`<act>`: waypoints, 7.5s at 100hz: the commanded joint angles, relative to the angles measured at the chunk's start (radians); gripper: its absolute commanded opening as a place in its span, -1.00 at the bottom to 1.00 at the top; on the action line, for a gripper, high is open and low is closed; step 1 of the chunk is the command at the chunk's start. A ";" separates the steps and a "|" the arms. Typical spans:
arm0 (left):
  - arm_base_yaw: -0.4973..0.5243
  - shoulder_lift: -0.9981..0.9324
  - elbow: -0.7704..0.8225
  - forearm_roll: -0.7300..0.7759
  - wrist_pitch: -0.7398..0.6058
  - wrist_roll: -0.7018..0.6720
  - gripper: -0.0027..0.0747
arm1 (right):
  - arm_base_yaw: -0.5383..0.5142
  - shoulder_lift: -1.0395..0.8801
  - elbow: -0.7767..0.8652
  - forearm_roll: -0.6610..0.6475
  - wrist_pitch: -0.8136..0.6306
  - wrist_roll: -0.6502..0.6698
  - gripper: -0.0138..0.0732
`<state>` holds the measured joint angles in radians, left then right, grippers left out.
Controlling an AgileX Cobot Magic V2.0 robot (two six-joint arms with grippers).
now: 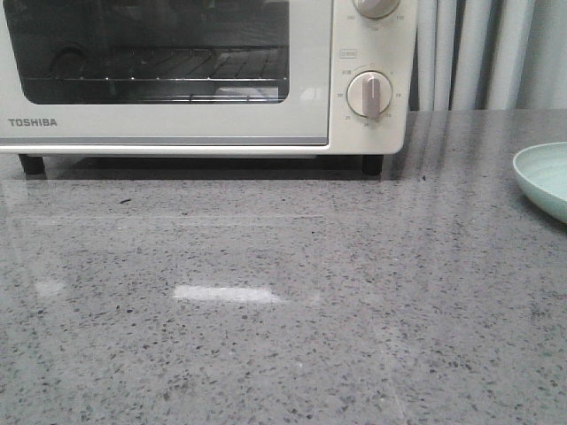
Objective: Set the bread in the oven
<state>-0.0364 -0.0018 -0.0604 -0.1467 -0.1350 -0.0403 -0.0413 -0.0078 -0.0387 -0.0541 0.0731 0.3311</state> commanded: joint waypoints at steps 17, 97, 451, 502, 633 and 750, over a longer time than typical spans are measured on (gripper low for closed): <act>0.004 0.168 -0.311 -0.006 0.149 -0.013 -0.99 | -0.002 0.083 -0.244 -0.001 0.065 -0.024 -0.81; -0.446 0.889 -0.841 0.036 0.289 0.057 -0.99 | -0.002 0.586 -0.918 0.005 0.658 -0.194 -0.81; -0.554 0.534 -0.686 -0.041 0.380 0.040 -0.99 | 0.430 0.934 -1.179 0.014 1.157 -0.343 -0.84; -0.552 0.534 -0.695 0.013 0.436 0.040 -0.99 | 0.887 1.150 -1.209 0.007 0.967 -0.352 -0.84; -0.552 0.534 -0.695 0.036 0.521 0.020 -0.99 | 0.959 1.768 -1.754 -0.634 0.823 -0.339 -0.84; -0.552 0.131 -0.672 0.827 0.783 -0.609 -0.99 | 1.302 1.780 -1.918 -0.590 1.192 -0.337 -0.02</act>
<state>-0.5860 0.1733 -0.7242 0.6378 0.6953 -0.6363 1.2249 1.8262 -1.9215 -0.6061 1.2122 -0.0140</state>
